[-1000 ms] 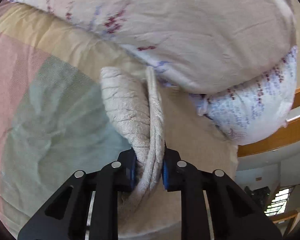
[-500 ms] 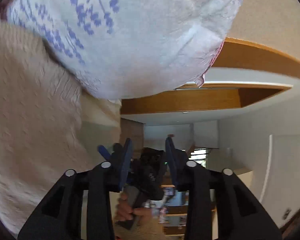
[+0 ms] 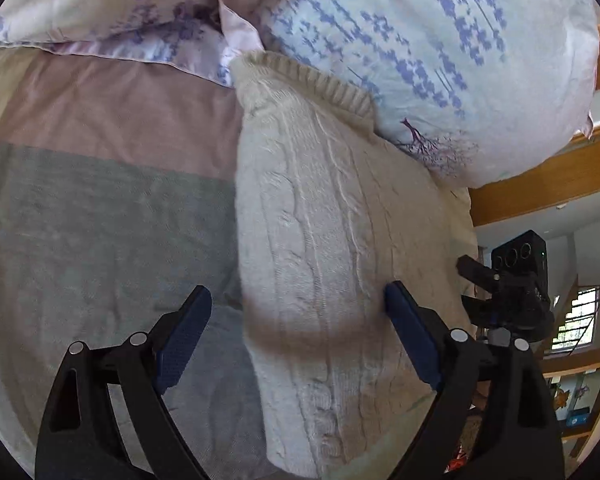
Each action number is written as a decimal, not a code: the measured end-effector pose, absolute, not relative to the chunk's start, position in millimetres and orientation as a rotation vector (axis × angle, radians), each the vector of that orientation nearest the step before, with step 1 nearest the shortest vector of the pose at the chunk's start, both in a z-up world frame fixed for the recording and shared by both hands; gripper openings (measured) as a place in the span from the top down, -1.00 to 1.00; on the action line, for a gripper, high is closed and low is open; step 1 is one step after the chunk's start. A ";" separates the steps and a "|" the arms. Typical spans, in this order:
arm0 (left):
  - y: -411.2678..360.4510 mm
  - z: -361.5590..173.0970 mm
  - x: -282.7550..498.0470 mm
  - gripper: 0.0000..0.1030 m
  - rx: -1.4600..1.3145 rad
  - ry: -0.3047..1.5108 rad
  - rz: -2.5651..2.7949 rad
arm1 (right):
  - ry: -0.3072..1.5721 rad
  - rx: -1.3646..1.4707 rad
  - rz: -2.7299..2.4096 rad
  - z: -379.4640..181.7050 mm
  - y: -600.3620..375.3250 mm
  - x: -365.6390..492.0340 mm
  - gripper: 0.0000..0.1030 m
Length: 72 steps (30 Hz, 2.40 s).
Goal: Fold small clothes
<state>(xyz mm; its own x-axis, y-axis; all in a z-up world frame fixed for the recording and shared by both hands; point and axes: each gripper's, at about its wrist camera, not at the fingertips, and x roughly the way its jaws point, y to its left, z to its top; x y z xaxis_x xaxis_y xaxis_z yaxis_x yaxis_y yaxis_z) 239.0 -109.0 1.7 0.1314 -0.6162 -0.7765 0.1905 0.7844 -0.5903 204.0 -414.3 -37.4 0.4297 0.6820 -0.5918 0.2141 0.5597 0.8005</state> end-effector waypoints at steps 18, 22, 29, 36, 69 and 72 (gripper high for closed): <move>8.4 36.6 183.9 -0.14 -0.117 1.088 -0.488 | 1.060 0.606 0.095 18.5 -290.1 147.5 -0.07; 30.3 57.5 143.3 -0.54 -0.108 0.985 -0.414 | 0.834 0.782 0.346 66.2 -299.5 100.4 -0.57; 32.3 67.7 119.2 -0.95 -0.075 1.025 -0.327 | 1.141 0.776 0.310 -4.0 -241.3 124.2 -0.67; 24.6 46.9 97.1 -0.97 -0.004 1.106 -0.257 | 0.991 0.465 0.087 45.4 -231.5 77.4 -0.96; 4.5 9.1 73.7 -0.97 0.140 1.153 -0.144 | 1.130 0.157 -0.198 -21.6 -198.1 39.9 -0.96; 4.2 9.1 73.6 -0.97 0.140 1.153 -0.142 | 1.131 0.158 -0.199 -21.7 -197.9 39.9 -0.96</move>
